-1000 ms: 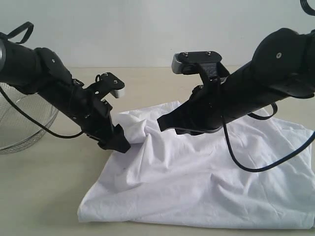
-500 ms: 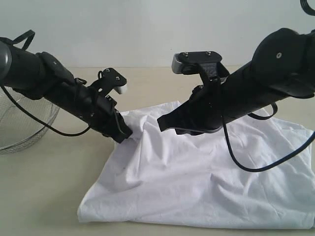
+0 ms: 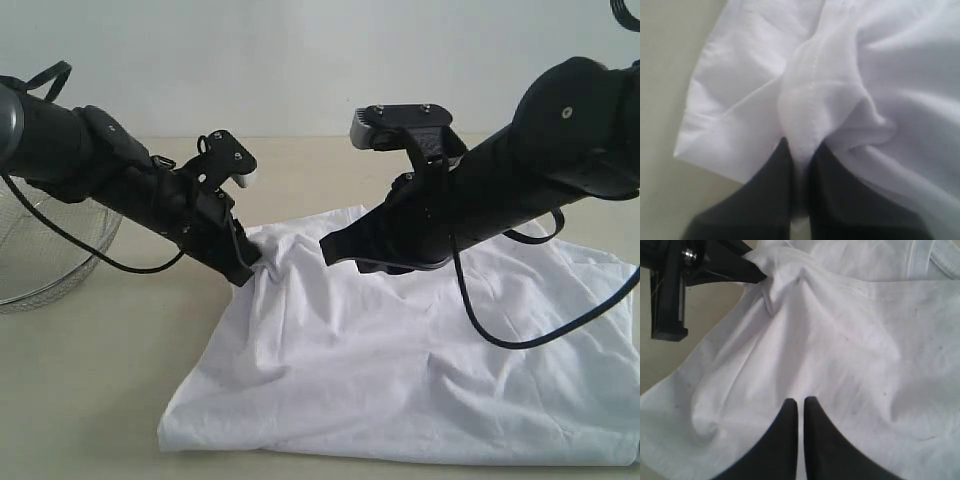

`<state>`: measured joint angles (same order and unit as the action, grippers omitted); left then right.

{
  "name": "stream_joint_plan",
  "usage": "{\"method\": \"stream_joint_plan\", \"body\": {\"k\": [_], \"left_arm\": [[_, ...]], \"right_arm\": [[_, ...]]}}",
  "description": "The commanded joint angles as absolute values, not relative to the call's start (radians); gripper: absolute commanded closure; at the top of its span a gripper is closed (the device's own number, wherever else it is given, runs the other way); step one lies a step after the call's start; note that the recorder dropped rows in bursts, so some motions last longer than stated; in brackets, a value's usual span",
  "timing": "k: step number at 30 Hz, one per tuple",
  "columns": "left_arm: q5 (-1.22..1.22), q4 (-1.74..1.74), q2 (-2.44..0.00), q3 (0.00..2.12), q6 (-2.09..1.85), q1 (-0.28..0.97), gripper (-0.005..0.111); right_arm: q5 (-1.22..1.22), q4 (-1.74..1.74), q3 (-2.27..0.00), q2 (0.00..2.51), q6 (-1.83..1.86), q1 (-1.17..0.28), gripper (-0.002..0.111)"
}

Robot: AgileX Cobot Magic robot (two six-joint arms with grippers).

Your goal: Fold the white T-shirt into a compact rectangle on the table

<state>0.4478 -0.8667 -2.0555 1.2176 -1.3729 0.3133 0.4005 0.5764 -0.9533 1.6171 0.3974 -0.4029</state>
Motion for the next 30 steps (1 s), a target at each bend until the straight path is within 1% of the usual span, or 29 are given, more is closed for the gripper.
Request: {"method": "stream_joint_plan", "body": {"k": [1,12,21,25,27,28,30], "left_arm": [[0.38,-0.881,-2.052,1.223,-1.381,0.312,0.102],[0.372,-0.831,-2.056,1.31,-1.32,0.31,0.102],[0.377,-0.579,-2.066,1.31,-1.089,0.308,0.102],[0.377,-0.548,-2.066,1.31,-1.046,0.308,0.102],[0.394,-0.548,-2.066,1.31,-1.046,0.308,0.098],[0.396,-0.548,-2.066,1.31,-1.046,0.308,0.093],[0.396,-0.548,-2.066,1.31,-1.046,0.308,0.075]], "right_arm": [[0.391,0.572,-0.948,1.604,0.392,-0.398,0.108],[0.389,0.572,-0.948,1.604,0.384,-0.398,0.108],[0.386,0.572,-0.948,1.604,0.387,-0.398,0.108],[0.386,0.572,-0.948,1.604,0.391,-0.398,0.108],[0.386,0.572,-0.948,1.604,0.391,-0.398,0.108],[0.386,0.572,-0.948,1.604,0.391,-0.398,0.108],[0.386,0.572,-0.948,1.604,0.391,-0.398,0.108]]}}
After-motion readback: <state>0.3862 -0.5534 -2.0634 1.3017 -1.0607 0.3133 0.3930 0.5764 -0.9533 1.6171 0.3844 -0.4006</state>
